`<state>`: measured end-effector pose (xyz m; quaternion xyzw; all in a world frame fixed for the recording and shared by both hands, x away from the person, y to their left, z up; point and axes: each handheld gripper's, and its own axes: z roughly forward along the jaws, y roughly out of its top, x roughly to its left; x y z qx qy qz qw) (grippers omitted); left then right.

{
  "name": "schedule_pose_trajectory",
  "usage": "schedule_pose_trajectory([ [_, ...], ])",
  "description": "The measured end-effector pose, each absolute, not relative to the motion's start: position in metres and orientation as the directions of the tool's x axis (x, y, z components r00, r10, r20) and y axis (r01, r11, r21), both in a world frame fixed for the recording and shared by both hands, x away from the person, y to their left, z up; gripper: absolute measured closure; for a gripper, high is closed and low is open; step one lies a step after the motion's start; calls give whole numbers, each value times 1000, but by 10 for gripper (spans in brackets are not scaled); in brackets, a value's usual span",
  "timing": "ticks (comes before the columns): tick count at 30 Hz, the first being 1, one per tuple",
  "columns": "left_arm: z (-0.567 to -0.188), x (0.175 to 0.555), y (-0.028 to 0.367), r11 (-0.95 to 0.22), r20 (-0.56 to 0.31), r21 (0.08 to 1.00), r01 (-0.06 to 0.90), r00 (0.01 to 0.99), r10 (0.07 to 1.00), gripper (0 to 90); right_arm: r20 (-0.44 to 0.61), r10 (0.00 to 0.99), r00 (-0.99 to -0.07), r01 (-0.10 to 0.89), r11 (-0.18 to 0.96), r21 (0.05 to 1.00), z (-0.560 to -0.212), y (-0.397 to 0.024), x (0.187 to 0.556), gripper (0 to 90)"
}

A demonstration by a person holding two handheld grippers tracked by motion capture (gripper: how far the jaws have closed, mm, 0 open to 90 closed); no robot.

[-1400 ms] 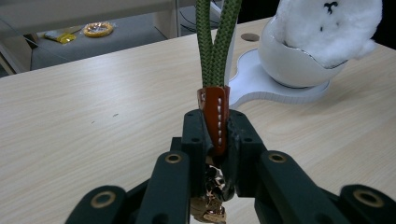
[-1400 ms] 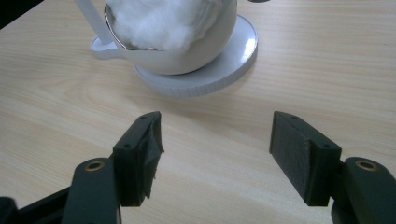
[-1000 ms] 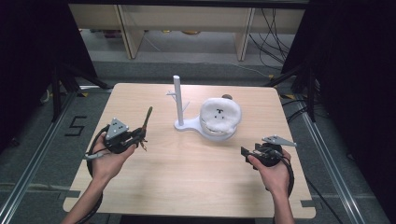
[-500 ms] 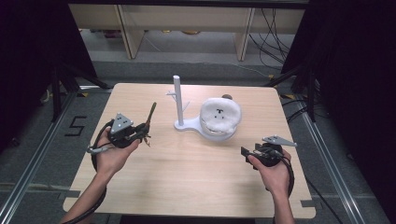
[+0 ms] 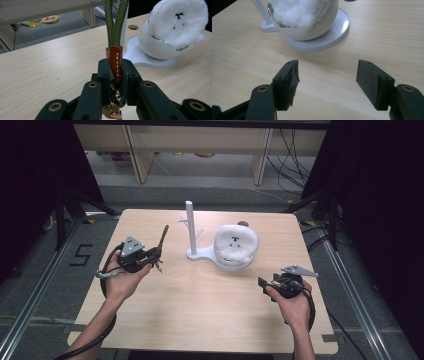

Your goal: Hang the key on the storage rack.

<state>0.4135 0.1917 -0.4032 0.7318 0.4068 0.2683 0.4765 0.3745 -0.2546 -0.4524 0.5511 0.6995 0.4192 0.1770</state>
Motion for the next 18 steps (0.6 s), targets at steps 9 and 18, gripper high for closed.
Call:
schedule_pose_trajectory([
  [9,-401,421,188,-213,6,918,333,527,850,787,192,927,-323,626,57,778,-452,-256,374,353],
  [18,-398,426,182,-214,8,920,330,528,849,787,226,919,-322,625,28,780,-453,-255,375,353],
])
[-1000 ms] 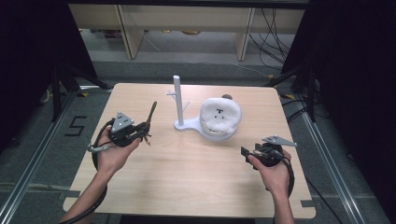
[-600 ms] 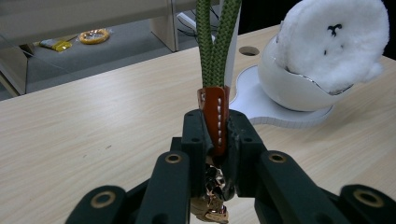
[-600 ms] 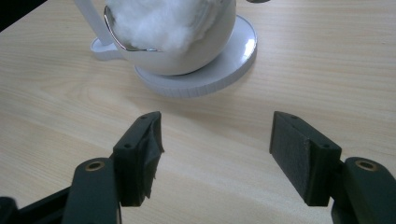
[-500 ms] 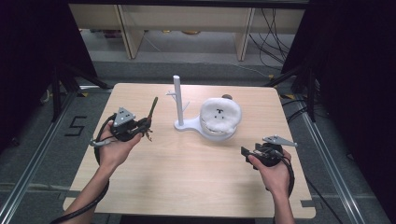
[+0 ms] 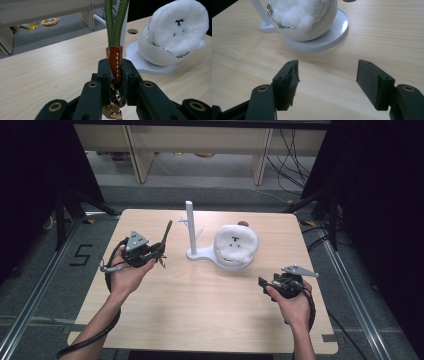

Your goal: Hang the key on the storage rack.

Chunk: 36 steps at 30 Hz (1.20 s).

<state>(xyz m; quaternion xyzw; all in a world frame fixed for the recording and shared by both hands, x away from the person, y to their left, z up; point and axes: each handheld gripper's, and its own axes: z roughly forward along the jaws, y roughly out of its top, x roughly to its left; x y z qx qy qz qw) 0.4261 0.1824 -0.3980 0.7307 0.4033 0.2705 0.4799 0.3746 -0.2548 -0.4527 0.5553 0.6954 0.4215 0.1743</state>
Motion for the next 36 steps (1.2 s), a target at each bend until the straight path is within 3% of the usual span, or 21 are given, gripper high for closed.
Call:
schedule_pose_trajectory([
  [36,-397,450,160,-235,26,914,330,531,847,784,235,913,-333,621,25,783,-452,-256,374,353],
])
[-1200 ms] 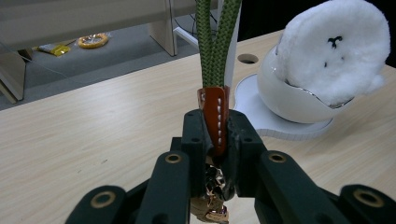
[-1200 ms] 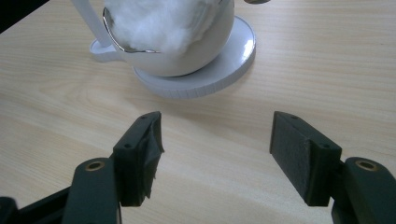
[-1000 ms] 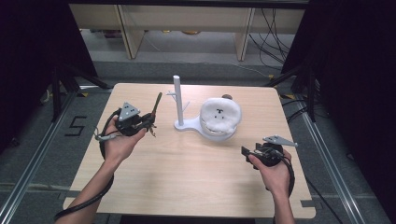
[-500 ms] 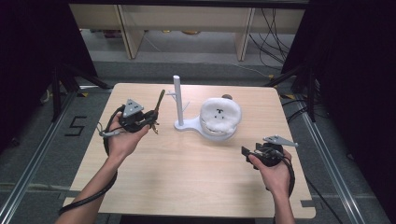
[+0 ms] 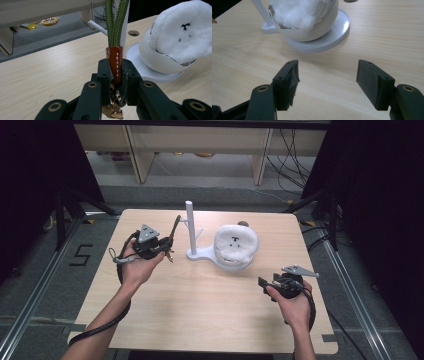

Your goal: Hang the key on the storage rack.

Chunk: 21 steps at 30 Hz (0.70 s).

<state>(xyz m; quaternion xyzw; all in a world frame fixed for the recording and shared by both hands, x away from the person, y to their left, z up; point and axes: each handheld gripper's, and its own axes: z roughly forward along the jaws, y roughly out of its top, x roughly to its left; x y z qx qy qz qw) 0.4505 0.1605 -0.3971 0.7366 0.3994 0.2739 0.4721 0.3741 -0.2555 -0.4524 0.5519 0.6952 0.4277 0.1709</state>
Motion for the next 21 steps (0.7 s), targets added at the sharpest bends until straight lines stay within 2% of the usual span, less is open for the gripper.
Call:
schedule_pose_trajectory([
  [21,-411,461,149,-260,45,903,342,528,848,774,237,914,-329,623,22,782,-453,-256,374,352],
])
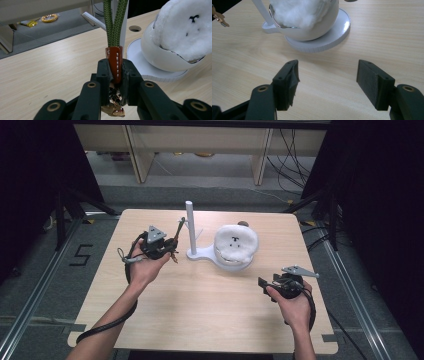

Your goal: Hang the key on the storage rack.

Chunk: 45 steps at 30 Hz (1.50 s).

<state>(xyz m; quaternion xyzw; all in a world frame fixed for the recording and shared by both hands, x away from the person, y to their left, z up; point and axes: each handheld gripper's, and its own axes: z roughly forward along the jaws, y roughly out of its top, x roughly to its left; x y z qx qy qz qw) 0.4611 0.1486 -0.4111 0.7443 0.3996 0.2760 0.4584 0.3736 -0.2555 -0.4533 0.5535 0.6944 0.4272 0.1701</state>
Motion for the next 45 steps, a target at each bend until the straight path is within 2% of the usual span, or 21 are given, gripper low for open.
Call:
schedule_pose_trajectory([
  [3,-413,462,147,-252,35,903,347,526,850,772,238,913,-330,624,22,781,-454,-256,373,352],
  [5,-415,463,145,-244,24,902,356,524,851,772,199,916,-348,608,59,792,-454,-259,374,352],
  [7,-416,464,144,-242,20,902,358,525,851,767,239,913,-329,626,22,779,-454,-256,373,352],
  [9,-417,464,143,-247,23,901,357,528,849,753,203,914,-350,609,57,791,-454,-258,374,352],
  [10,-417,464,143,-250,30,903,349,529,848,730,243,912,-330,628,20,778,-454,-255,373,352],
  [19,-424,454,160,-240,27,912,332,534,845,611,246,912,-329,627,16,779,-454,-256,373,351],
  [26,-440,427,195,-234,32,924,301,550,835,492,256,911,-324,626,3,780,-455,-256,374,351],
  [32,-455,397,229,-206,14,929,309,526,850,442,240,918,-317,629,14,778,-456,-257,374,351],
  [40,-492,352,259,-126,-42,937,326,463,886,430,222,908,-356,620,51,783,-459,-257,377,355],
  [42,-497,349,260,-119,-48,938,326,461,886,428,253,912,-324,640,14,768,-459,-253,375,355],
  [45,-509,340,263,-116,-46,943,312,467,883,421,243,915,-321,648,25,762,-460,-252,375,355],
])
